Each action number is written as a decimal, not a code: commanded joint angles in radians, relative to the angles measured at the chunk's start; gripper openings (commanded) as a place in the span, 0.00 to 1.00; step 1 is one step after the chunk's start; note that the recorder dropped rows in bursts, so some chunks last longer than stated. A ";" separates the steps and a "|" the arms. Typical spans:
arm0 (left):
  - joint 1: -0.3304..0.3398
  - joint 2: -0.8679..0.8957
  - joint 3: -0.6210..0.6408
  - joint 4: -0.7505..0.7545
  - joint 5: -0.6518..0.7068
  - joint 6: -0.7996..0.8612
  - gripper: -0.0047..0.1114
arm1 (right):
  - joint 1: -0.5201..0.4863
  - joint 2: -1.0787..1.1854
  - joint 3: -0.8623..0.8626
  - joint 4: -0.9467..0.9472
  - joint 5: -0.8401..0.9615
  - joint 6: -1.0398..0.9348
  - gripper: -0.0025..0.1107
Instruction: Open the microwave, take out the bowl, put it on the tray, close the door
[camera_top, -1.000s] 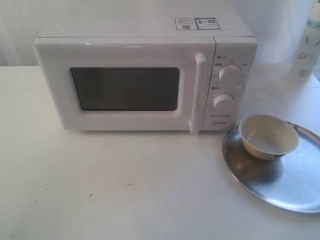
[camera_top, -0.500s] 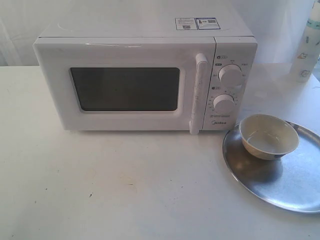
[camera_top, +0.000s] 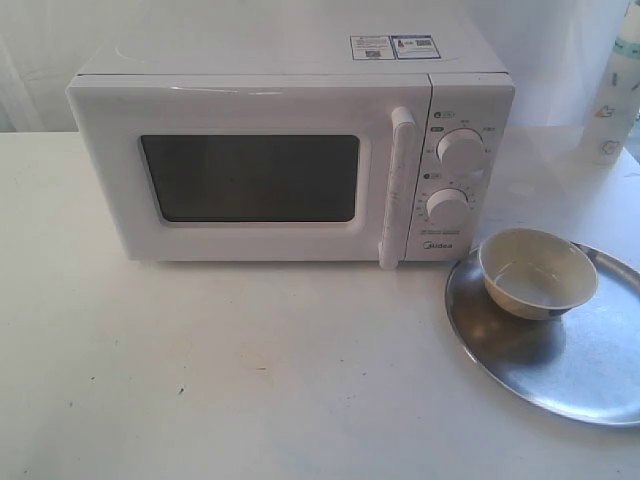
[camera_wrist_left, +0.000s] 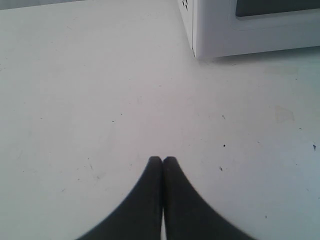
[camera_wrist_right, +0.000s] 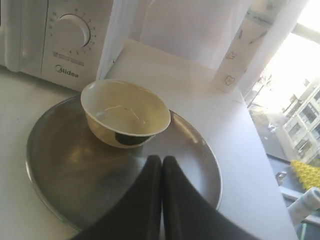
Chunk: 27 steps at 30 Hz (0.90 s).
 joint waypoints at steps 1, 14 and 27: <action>-0.005 -0.002 -0.003 -0.008 0.003 0.000 0.04 | -0.006 -0.006 0.001 0.028 -0.014 -0.245 0.02; -0.005 -0.002 -0.003 -0.008 0.003 0.000 0.04 | -0.006 -0.006 0.001 0.177 -0.016 0.078 0.02; -0.005 -0.002 -0.003 -0.008 0.003 0.000 0.04 | -0.006 -0.006 0.001 0.061 0.003 0.305 0.02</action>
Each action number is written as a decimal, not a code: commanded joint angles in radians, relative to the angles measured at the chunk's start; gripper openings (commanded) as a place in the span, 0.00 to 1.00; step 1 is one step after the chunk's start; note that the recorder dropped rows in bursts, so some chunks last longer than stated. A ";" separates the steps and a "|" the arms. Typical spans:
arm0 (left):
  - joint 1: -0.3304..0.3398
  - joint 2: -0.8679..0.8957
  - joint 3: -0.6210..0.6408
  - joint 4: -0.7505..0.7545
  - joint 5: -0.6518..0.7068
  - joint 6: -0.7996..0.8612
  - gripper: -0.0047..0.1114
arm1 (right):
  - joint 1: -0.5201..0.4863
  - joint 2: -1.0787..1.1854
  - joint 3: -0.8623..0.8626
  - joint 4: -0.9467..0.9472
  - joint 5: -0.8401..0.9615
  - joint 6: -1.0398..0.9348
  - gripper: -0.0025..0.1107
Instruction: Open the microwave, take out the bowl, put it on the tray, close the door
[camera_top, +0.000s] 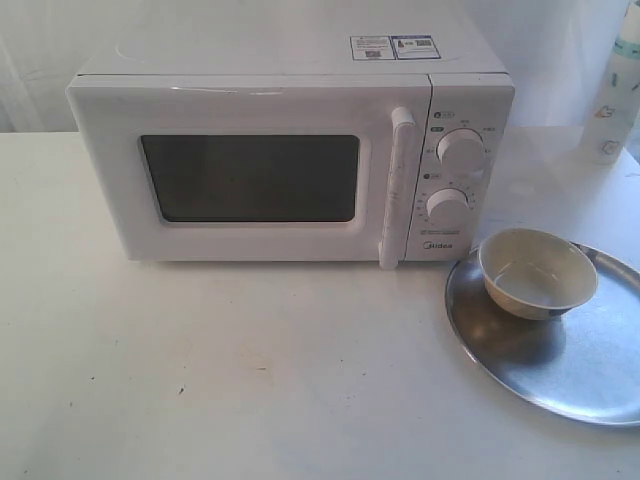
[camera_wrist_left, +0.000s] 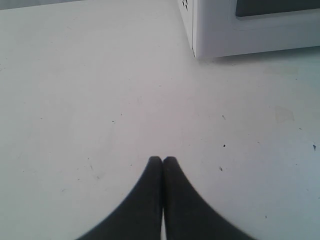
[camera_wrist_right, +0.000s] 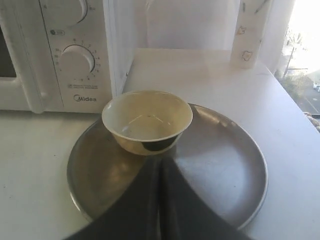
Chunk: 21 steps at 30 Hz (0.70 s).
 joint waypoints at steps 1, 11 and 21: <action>-0.005 -0.002 -0.003 -0.008 0.003 0.000 0.04 | -0.006 -0.006 0.001 -0.061 0.006 -0.046 0.02; -0.005 -0.002 -0.003 -0.008 0.003 0.000 0.04 | -0.006 -0.006 0.001 -0.100 0.015 -0.002 0.02; -0.005 -0.002 -0.003 -0.008 0.003 0.000 0.04 | -0.006 -0.006 0.001 -0.100 0.015 -0.081 0.02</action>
